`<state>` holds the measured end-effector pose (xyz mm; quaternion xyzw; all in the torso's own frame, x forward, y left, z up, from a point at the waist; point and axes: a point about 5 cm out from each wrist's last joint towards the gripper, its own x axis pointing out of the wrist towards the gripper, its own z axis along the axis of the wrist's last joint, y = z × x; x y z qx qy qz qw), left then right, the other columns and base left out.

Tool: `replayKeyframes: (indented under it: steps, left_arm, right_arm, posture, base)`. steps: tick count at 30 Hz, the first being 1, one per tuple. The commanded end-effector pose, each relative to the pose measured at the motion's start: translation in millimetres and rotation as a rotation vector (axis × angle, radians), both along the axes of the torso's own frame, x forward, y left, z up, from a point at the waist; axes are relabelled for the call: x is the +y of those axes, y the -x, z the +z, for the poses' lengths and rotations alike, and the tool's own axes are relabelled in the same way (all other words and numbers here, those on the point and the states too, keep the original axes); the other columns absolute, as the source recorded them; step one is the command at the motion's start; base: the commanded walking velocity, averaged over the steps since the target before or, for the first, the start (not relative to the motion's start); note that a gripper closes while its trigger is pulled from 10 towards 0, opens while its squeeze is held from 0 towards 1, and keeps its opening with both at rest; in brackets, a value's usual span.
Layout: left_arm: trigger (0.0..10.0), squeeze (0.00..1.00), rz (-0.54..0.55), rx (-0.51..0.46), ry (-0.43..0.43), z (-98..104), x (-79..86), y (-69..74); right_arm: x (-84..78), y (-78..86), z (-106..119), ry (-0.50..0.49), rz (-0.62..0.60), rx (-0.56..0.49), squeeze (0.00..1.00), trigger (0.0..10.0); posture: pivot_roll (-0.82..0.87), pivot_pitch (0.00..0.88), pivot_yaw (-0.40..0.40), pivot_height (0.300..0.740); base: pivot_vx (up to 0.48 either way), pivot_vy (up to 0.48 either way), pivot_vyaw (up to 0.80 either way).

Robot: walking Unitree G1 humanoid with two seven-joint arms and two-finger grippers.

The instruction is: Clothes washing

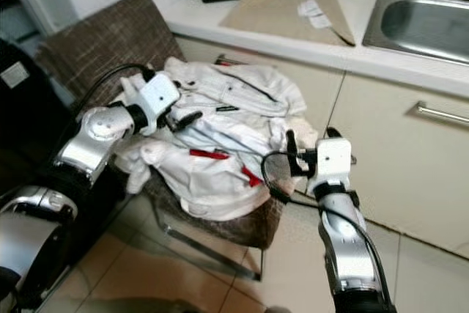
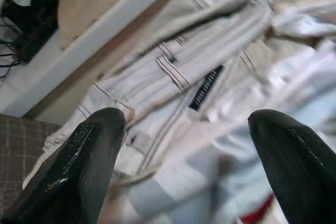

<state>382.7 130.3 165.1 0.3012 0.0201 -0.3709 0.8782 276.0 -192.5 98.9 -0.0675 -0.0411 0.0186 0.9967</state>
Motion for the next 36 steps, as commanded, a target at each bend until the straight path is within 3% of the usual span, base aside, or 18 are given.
replayKeyframes:
  steps: [1, 5, 11, 18, 23, 24, 26, 27, 29, 36]
  left_arm:
    - [10.0, 0.0, -0.057, 0.06, -0.079, -0.6, 0.6, -1.9]
    - [10.0, 0.0, -0.125, 0.121, -0.104, 1.8, -4.9, -3.2]
    - [10.0, 0.0, -0.142, 0.11, -0.069, 7.2, -19.8, -5.7]
    - [10.0, 0.0, -0.051, 0.038, -0.042, 2.2, -29.3, -8.5]
    - [10.0, 0.0, -0.019, 0.0, -0.111, -7.3, -25.9, -6.9]
    - [10.0, 0.0, 0.005, -0.01, -0.167, -15.3, -25.2, -5.8]
    - [10.0, 0.0, 0.012, -0.014, -0.187, -17.9, -25.1, -5.3]
    - [10.0, 0.0, 0.031, -0.037, -0.268, -23.3, -23.5, -5.1]
    - [10.0, 0.0, 0.035, -0.029, -0.297, -27.2, -22.8, -4.2]
    - [10.0, 0.0, 0.035, -0.009, -0.307, -34.3, -26.8, -1.7]
  right_arm:
    - [1.7, 3.6, 6.8, -0.019, 0.01, -0.017, 0.0, 10.0]
    - [4.9, 13.0, 6.3, -0.032, 0.003, -0.012, 0.0, 10.0]
    - [4.8, 20.1, 7.9, -0.038, -0.019, -0.015, 0.0, 10.0]
    - [6.9, 39.9, 15.8, -0.013, -0.015, -0.012, 0.0, 10.0]
    - [9.7, 61.6, 17.4, -0.013, 0.006, 0.014, 0.0, 10.0]
    - [7.0, 71.6, 16.6, -0.013, 0.017, 0.044, 0.0, 10.0]
    - [5.7, 73.9, 16.7, -0.012, 0.019, 0.051, 0.0, 10.0]
    - [3.7, 75.9, 18.1, -0.005, 0.016, 0.059, 0.0, 10.0]
    - [2.7, 76.7, 20.1, -0.001, 0.016, 0.061, 0.0, 10.0]
    - [2.4, 80.6, 21.2, 0.011, 0.024, 0.086, 0.0, 10.0]
  posture:
    - [-0.35, 0.0, 0.14, 0.74]
    - [-0.39, 0.002, 0.172, 0.74]
    - [-0.42, 0.031, 0.186, 0.74]
    - [-0.48, 0.1, 0.174, 0.74]
    - [-0.52, 0.14, 0.156, 0.74]
    - [-0.54, 0.155, 0.148, 0.74]
    - [-0.54, 0.157, 0.146, 0.74]
    - [-0.55, 0.162, 0.139, 0.74]
    - [-0.55, 0.167, 0.135, 0.74]
    - [-0.56, 0.179, 0.121, 0.74]
  base:
    - [0.0, 0.0, 0.0]
    - [0.0, 0.0, 0.0]
    - [0.0, 0.0, 0.0]
    - [0.0, 0.0, 0.0]
    - [0.0, 0.0, 0.0]
    - [0.0, 0.0, 0.0]
    - [0.0, 0.0, 0.0]
    - [0.0, 0.0, 0.0]
    - [0.0, 0.0, 0.0]
    - [0.0, 0.0, 0.0]
